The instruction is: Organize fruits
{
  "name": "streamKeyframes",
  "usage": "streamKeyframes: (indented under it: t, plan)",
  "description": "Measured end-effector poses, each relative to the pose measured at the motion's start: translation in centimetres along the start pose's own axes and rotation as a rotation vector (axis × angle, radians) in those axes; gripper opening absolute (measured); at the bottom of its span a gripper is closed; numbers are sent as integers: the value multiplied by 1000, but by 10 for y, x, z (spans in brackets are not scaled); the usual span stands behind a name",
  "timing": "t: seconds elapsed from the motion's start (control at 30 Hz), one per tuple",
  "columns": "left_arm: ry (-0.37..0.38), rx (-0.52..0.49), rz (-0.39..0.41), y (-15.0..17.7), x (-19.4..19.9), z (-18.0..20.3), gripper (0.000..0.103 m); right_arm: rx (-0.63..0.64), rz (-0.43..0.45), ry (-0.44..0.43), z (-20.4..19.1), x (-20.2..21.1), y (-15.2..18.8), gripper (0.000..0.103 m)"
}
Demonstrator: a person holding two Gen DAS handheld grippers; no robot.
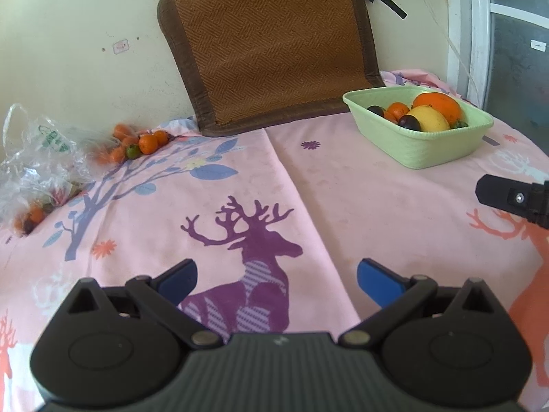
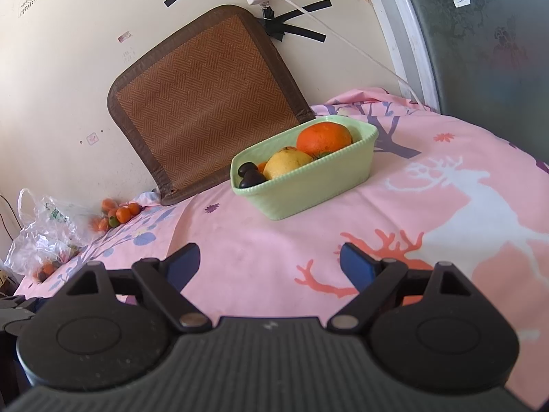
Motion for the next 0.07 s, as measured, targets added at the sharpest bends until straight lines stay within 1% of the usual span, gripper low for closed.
streamKeyframes:
  t: [0.07]
  plan:
    - [15,10,7,0,1,0,103,1,1,-3,1,0,0,91]
Point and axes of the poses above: each gripper's, at about its wrist camera, not at the fingertips, and x roughly against the way its jaws point, z to its right, y to its underside, the point moved 3 cm from there along -x, roughly the way its jaws point, and after that the axes turned 12 degrees about -x, right-handed, at the moved point
